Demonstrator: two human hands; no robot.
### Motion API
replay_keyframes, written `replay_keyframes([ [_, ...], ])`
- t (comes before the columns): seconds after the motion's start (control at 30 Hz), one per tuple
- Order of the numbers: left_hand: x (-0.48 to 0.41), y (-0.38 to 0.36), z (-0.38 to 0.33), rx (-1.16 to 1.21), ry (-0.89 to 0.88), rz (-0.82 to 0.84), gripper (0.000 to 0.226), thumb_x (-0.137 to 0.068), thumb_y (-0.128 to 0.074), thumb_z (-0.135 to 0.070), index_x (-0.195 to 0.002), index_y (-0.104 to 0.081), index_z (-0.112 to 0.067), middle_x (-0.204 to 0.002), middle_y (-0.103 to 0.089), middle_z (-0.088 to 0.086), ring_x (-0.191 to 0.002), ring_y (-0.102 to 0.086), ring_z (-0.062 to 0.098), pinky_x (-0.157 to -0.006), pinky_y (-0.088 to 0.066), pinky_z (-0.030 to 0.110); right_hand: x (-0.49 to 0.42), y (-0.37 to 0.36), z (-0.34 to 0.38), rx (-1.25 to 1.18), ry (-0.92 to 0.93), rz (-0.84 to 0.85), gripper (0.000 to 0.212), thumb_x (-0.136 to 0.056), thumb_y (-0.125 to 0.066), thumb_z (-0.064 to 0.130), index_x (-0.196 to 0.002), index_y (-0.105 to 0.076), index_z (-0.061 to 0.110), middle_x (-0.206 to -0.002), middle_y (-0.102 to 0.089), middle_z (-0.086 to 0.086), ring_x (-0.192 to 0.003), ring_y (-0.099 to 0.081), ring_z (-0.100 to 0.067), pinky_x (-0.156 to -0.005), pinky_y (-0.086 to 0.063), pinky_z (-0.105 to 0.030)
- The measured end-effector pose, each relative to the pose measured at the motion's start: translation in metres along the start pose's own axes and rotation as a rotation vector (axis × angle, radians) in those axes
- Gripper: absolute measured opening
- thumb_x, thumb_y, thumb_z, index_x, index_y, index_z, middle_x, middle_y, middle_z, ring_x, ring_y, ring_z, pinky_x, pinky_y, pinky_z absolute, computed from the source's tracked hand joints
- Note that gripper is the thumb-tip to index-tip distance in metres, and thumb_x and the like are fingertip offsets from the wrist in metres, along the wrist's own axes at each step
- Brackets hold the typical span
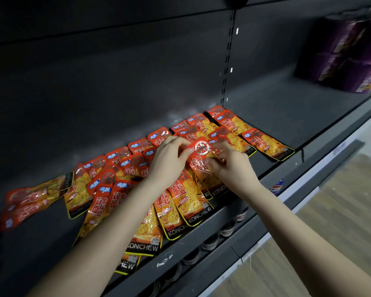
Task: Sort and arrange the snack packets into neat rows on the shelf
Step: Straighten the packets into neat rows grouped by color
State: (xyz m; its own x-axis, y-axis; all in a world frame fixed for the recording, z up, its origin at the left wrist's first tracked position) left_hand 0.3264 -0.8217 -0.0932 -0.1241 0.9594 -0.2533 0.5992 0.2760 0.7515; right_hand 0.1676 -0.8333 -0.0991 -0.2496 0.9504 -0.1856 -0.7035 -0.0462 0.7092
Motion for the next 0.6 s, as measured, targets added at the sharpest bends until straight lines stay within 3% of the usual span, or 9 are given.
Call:
replay_keyframes([
  [0.1, -0.001, 0.009, -0.005, 0.019, 0.0, -0.056, 0.02, -0.095, -0.054, -0.023, -0.112, -0.061, -0.015, -0.117, -0.061, -0.001, -0.111, -0.054, 0.015, -0.085, -0.032, 0.015, -0.001, 0.005, 0.012, -0.05, 0.034, -0.034, 0.03, -0.094, -0.054, 0.029, -0.121, -0.054, 0.018, -0.111, -0.066, -0.01, -0.092, -0.064, -0.026, -0.072, -0.046, -0.028],
  [0.2, -0.001, 0.024, -0.007, 0.055, 0.004, -0.123, 0.019, -0.095, -0.053, -0.02, -0.111, -0.061, -0.014, -0.114, -0.066, 0.002, -0.109, -0.058, 0.016, -0.08, -0.034, 0.013, -0.005, 0.007, 0.028, -0.058, 0.085, -0.068, 0.027, -0.094, -0.054, 0.026, -0.119, -0.055, 0.016, -0.104, -0.068, -0.01, -0.091, -0.064, -0.027, -0.073, -0.047, -0.031],
  [0.33, 0.003, 0.056, 0.0, 0.113, -0.024, -0.209, 0.021, -0.094, -0.056, -0.016, -0.112, -0.063, -0.019, -0.115, -0.063, -0.002, -0.105, -0.06, 0.015, -0.09, -0.046, 0.024, -0.014, -0.002, 0.057, -0.056, 0.19, -0.105, 0.028, -0.092, -0.056, 0.021, -0.119, -0.056, 0.012, -0.104, -0.07, -0.01, -0.076, -0.065, -0.016, -0.059, -0.038, -0.011],
  [0.4, 0.009, 0.076, 0.008, 0.132, -0.026, -0.242, 0.025, -0.092, -0.059, -0.017, -0.116, -0.063, -0.02, -0.116, -0.061, -0.002, -0.1, -0.062, 0.016, -0.088, -0.051, 0.03, -0.017, -0.01, 0.075, -0.106, 0.216, -0.101, 0.028, -0.092, -0.057, 0.018, -0.118, -0.058, 0.01, -0.107, -0.069, -0.008, -0.092, -0.066, -0.018, -0.071, -0.042, -0.011],
  [0.47, 0.019, 0.098, 0.019, 0.093, 0.011, -0.254, 0.031, -0.091, -0.061, -0.023, -0.122, -0.061, -0.023, -0.115, -0.062, 0.0, -0.095, -0.063, 0.014, -0.084, -0.051, 0.027, -0.018, -0.024, 0.096, -0.168, 0.233, -0.081, 0.026, -0.09, -0.057, 0.015, -0.116, -0.059, 0.009, -0.107, -0.069, -0.008, -0.101, -0.064, -0.02, -0.08, -0.043, -0.017],
  [0.6, 0.051, 0.136, 0.056, 0.101, 0.083, -0.266, 0.045, -0.086, -0.066, -0.023, -0.13, -0.055, -0.025, -0.116, -0.066, 0.002, -0.101, -0.065, 0.017, -0.09, -0.053, 0.039, -0.009, -0.066, 0.143, -0.219, 0.308, 0.004, 0.026, -0.089, -0.057, 0.011, -0.115, -0.055, 0.01, -0.105, -0.069, -0.005, -0.101, -0.064, -0.019, -0.078, -0.041, -0.016],
])
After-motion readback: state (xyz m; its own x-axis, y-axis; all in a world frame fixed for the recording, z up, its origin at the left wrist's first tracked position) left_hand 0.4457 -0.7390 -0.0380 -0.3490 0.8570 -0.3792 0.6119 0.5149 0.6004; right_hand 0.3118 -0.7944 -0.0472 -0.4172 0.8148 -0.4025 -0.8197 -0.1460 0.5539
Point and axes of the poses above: each hand's wrist, its own x-axis away from the middle knuckle, its own y-axis out of the back of the hand, z = x × y, the point moved 4 cm from there along -x, towards the middle knuckle
